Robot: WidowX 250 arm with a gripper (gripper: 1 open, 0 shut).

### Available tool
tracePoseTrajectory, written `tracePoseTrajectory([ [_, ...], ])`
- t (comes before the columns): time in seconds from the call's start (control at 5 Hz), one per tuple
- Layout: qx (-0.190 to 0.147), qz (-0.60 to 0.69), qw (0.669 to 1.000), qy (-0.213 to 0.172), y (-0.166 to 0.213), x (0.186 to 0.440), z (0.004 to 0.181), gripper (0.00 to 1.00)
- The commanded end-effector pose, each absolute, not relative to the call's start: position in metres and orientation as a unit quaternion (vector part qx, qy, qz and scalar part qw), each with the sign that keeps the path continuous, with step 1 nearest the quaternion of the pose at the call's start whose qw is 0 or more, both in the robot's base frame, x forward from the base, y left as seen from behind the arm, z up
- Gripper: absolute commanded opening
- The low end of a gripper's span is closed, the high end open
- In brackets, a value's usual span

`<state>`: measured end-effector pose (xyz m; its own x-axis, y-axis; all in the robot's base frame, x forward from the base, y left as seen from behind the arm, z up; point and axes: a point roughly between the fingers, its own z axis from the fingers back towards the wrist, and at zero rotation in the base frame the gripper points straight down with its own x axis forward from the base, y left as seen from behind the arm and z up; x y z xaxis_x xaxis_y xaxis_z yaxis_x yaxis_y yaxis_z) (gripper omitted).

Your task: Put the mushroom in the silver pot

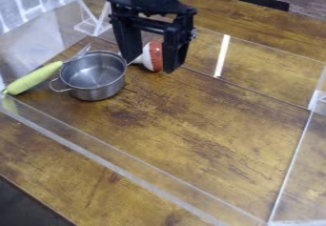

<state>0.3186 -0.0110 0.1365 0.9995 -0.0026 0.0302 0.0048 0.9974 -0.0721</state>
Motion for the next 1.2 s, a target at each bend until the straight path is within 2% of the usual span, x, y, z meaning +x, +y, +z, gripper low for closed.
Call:
tracePoseTrajectory([
  [0.0,-0.034,0.003,0.999,-0.04,0.005,0.319,0.146,1.0],
  [0.6,-0.03,0.005,0.998,-0.056,0.02,0.326,0.154,1.0],
  [1.0,-0.028,-0.004,0.998,-0.058,0.045,0.313,0.147,1.0],
])
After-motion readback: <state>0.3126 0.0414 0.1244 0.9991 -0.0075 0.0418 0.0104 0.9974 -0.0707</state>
